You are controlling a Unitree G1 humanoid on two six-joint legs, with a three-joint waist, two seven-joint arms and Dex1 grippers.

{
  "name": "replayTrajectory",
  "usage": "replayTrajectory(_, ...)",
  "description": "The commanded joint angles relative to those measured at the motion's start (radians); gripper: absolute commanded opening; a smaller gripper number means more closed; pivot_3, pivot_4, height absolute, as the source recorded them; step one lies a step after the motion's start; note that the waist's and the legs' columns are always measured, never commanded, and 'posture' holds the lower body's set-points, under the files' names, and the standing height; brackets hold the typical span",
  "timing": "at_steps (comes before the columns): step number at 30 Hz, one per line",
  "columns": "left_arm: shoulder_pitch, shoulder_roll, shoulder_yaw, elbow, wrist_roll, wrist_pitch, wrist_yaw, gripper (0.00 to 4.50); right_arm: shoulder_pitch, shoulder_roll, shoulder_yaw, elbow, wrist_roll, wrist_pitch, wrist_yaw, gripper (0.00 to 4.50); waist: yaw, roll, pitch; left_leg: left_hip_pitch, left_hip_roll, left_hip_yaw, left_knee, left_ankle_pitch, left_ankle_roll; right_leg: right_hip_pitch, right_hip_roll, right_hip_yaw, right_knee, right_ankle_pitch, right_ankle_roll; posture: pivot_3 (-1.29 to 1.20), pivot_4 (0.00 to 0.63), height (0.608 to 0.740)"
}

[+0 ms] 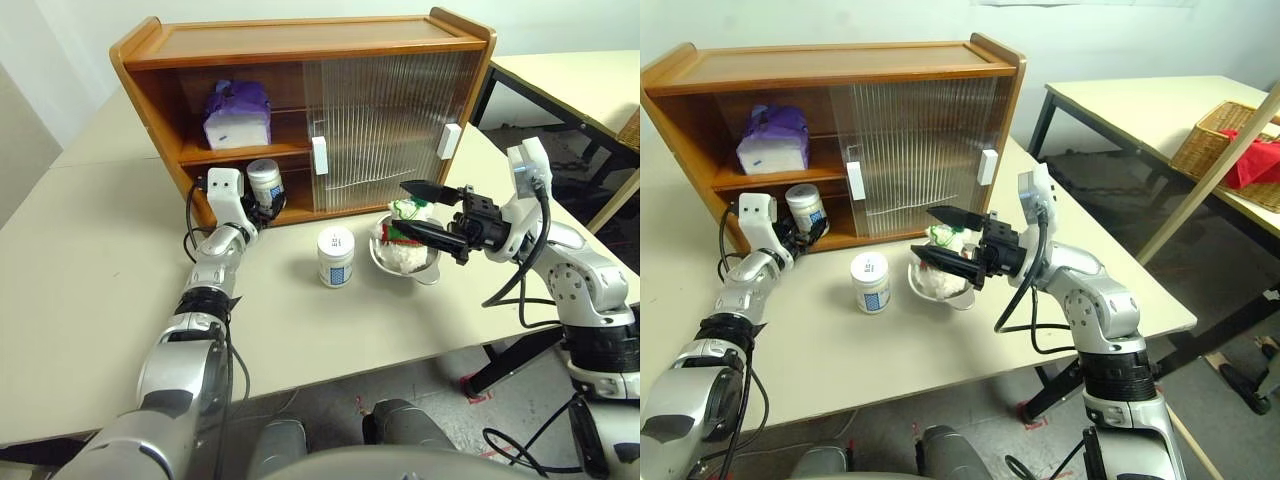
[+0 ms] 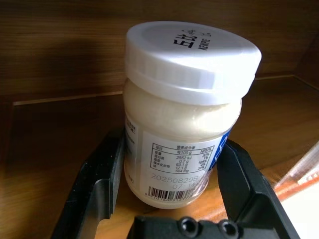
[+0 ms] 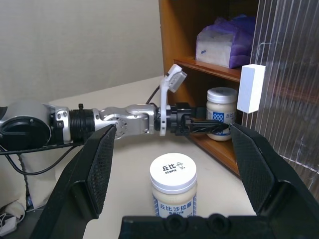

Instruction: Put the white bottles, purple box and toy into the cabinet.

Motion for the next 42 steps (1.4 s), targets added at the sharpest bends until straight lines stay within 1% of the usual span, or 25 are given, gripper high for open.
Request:
replayTrajectory(1,-0.057,-0.025,-0.008,0.053,0.019,-0.044,0.025,3.06,-0.006,-0.003,0.006,-0.007,-0.005,0.0,0.001,4.5,0.0,0.0,0.0,0.0,0.0,0.0,0.0,0.0,0.0,0.0,0.0,0.0,0.0,0.0,0.0,-0.14,0.0,0.74)
replayTrajectory(9,-0.116,-0.064,-0.014,0.133,0.032,-0.073,0.035,3.06,-0.001,-0.003,0.006,-0.017,-0.005,0.001,-0.003,4.5,-0.003,-0.001,0.001,0.0,0.0,0.0,0.001,0.0,0.0,0.0,0.0,0.0,0.0,0.001,0.002,-0.15,0.0,0.74)
replayTrajectory(22,-0.091,0.012,-0.017,0.148,0.055,-0.123,0.103,3.06,0.006,-0.002,0.007,-0.006,-0.009,-0.008,0.006,4.5,-0.015,-0.002,0.001,0.0,-0.001,0.0,0.001,0.001,0.001,0.001,0.0,0.0,0.0,0.001,0.003,-0.15,0.0,0.74)
replayTrajectory(35,-0.082,-0.01,-0.017,0.172,0.06,-0.113,0.088,3.06,0.008,-0.009,0.001,-0.011,-0.006,-0.011,0.009,4.5,-0.013,-0.002,0.001,0.0,-0.001,0.0,0.001,0.001,0.001,0.001,0.0,0.001,-0.001,0.001,0.003,-0.14,0.0,0.74)
replayTrajectory(42,-0.092,-0.005,-0.018,0.202,0.068,-0.113,0.091,3.06,0.009,-0.013,-0.002,-0.019,-0.004,-0.007,0.0,4.5,-0.017,-0.002,0.001,0.0,-0.001,0.0,0.001,0.001,0.001,0.001,0.0,0.001,-0.001,0.001,0.003,-0.16,0.0,0.74)
